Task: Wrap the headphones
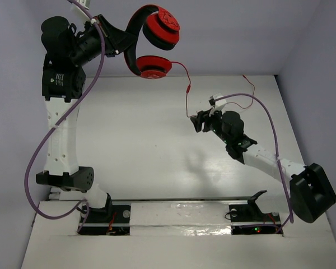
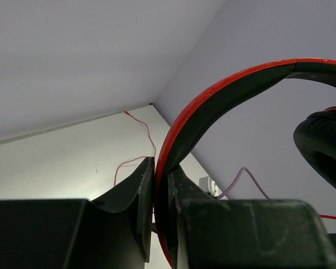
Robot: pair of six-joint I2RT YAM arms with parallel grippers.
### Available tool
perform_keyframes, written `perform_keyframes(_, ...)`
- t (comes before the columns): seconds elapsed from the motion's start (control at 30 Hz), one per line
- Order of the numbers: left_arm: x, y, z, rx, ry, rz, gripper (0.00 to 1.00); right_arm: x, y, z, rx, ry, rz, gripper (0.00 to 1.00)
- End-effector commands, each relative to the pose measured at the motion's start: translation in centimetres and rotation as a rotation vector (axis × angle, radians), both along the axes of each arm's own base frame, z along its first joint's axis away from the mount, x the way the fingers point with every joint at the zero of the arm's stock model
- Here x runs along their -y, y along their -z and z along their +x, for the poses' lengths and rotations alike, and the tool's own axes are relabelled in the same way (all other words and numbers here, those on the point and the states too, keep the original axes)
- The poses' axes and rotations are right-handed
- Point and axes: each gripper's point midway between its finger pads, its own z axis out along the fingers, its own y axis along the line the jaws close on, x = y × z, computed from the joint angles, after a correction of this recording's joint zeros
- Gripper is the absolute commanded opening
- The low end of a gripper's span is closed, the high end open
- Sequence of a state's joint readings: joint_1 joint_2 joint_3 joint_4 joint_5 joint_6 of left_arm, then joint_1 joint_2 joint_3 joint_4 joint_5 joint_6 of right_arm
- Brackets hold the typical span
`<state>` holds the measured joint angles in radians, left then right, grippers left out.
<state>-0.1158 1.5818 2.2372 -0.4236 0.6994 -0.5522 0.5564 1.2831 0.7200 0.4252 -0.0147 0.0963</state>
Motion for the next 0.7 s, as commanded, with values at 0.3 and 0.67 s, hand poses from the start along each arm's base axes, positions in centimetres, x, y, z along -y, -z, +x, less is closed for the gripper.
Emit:
perform_keyframes(0.3, 0.2, -4.1, -4.0, 0.132, 0.062, -0.049, 0.0, -1.9, -2.8, 2.9, 0.144, -0.027, -0.005, 0.77)
perform_keyframes(0.67, 1.0, -1.9, -4.1, 0.066, 0.123, -0.058, 0.0, -3.9, -5.6, 5.0, 0.324, -0.054, 0.081, 0.66)
